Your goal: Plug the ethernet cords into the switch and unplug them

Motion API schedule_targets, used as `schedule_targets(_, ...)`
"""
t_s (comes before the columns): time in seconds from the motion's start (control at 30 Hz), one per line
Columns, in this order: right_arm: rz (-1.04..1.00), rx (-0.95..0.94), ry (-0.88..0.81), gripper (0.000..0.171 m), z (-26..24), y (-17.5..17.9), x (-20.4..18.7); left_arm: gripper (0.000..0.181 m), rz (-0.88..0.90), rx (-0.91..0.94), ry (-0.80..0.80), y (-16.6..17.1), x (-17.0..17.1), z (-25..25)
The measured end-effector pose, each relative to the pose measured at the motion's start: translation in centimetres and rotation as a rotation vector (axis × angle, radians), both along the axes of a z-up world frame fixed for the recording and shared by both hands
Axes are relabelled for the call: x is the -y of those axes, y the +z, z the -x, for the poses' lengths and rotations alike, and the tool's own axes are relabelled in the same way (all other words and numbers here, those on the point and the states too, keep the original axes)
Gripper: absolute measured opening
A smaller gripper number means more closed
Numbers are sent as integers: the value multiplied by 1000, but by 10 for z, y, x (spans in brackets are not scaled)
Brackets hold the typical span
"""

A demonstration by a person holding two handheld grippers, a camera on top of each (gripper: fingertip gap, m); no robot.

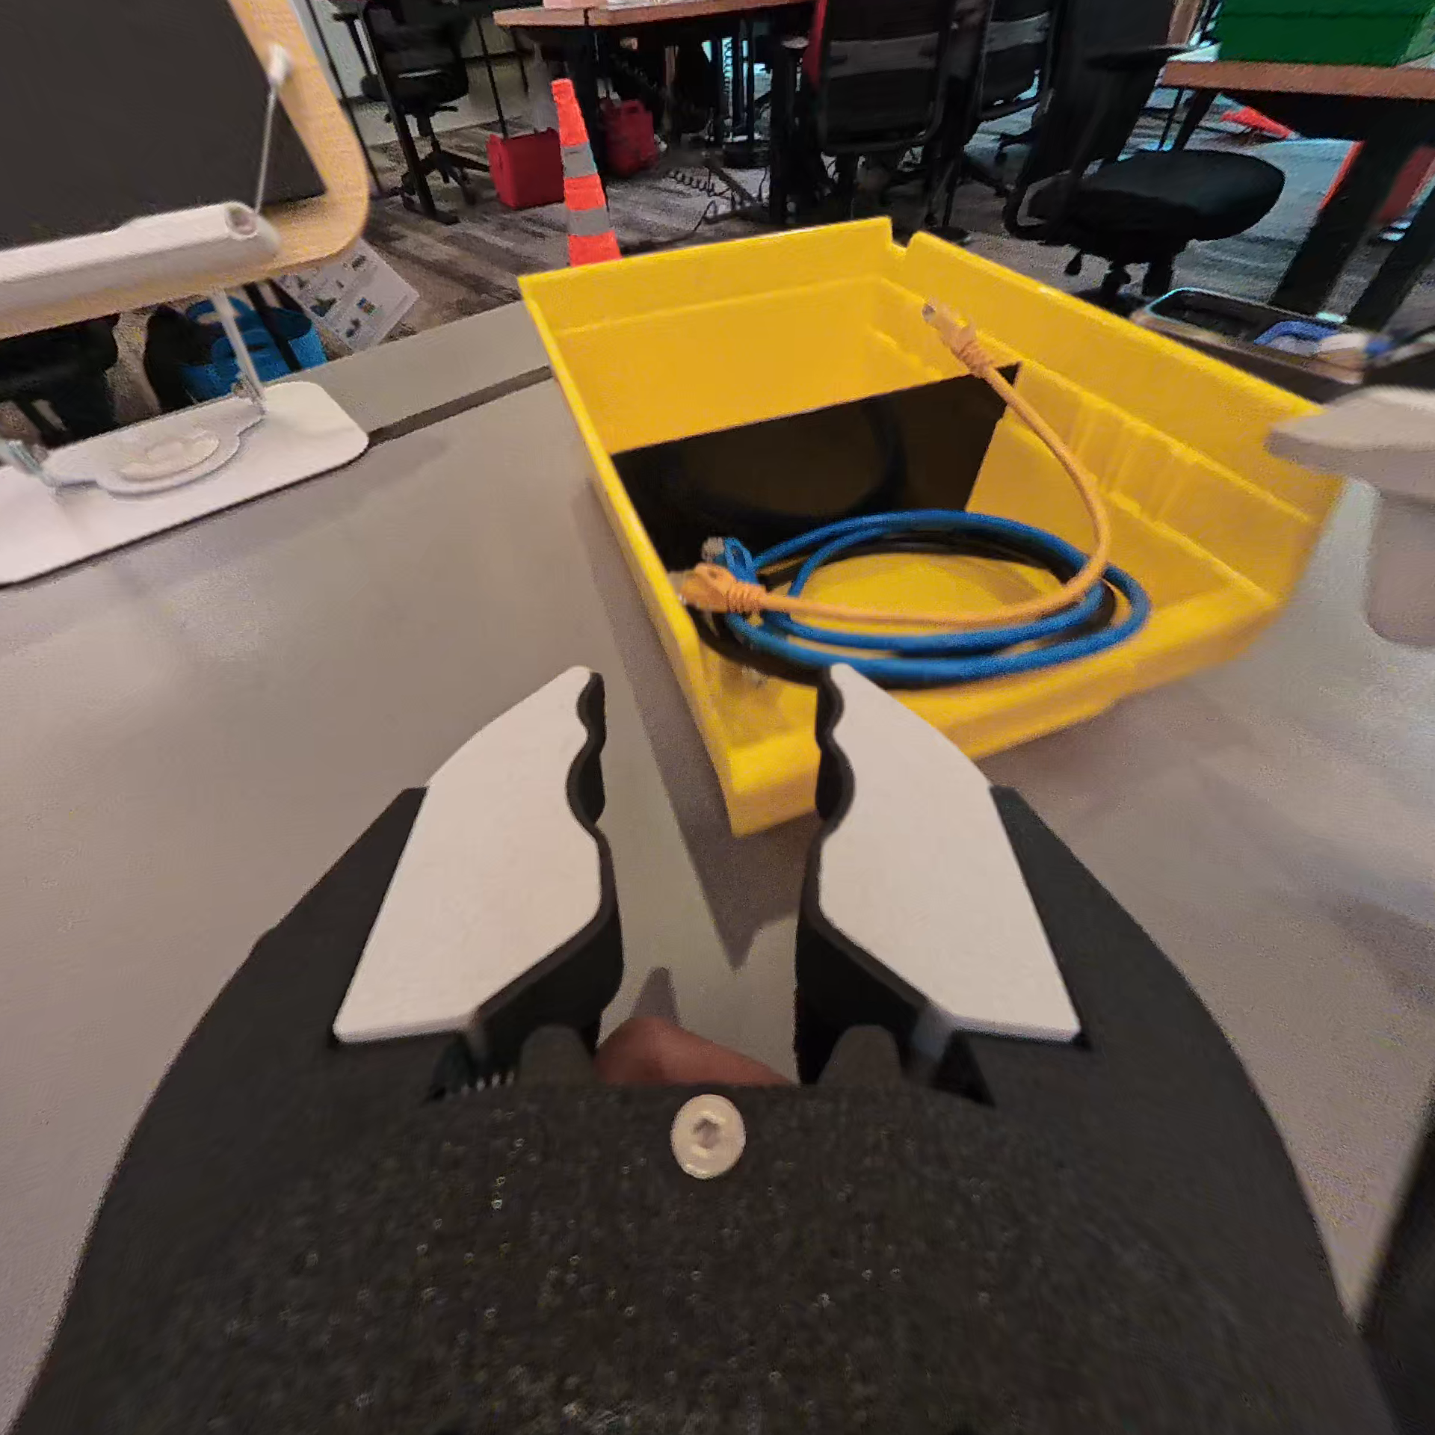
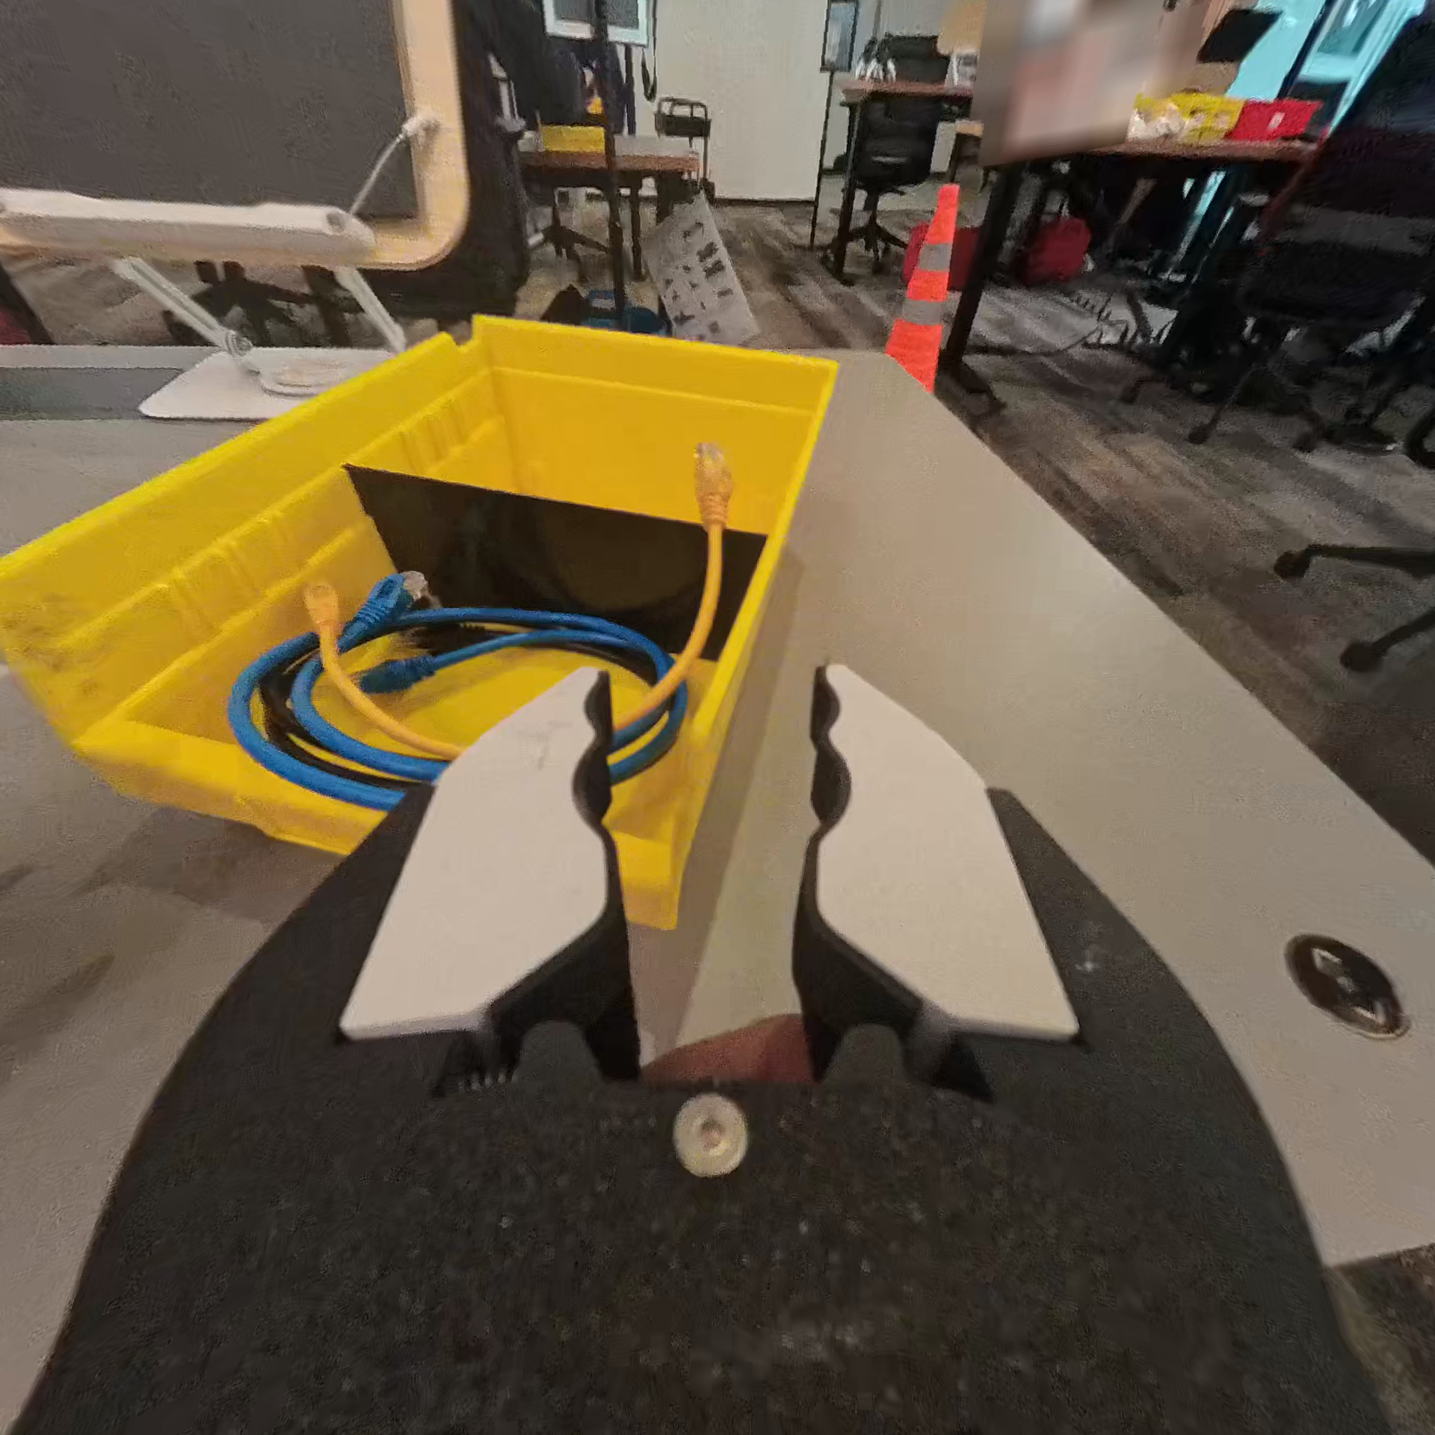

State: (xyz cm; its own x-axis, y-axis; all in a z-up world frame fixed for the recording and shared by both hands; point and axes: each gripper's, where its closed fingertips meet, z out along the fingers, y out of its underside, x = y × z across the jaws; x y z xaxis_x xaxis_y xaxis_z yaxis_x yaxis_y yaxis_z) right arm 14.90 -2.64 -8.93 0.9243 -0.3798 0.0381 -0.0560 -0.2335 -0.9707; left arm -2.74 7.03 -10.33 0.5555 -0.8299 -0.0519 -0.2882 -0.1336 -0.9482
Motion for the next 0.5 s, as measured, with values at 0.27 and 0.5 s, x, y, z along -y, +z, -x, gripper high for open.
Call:
schedule_targets(0.27, 197, -129, -67, 6, -7, -50, -16, 10, 125, -64, 65, -24, -31, -33)
schedule_targets(0.5, 145, -58, -39, 3, 24, -23, -41, 9, 145, -20, 168, -12, -41, 9)
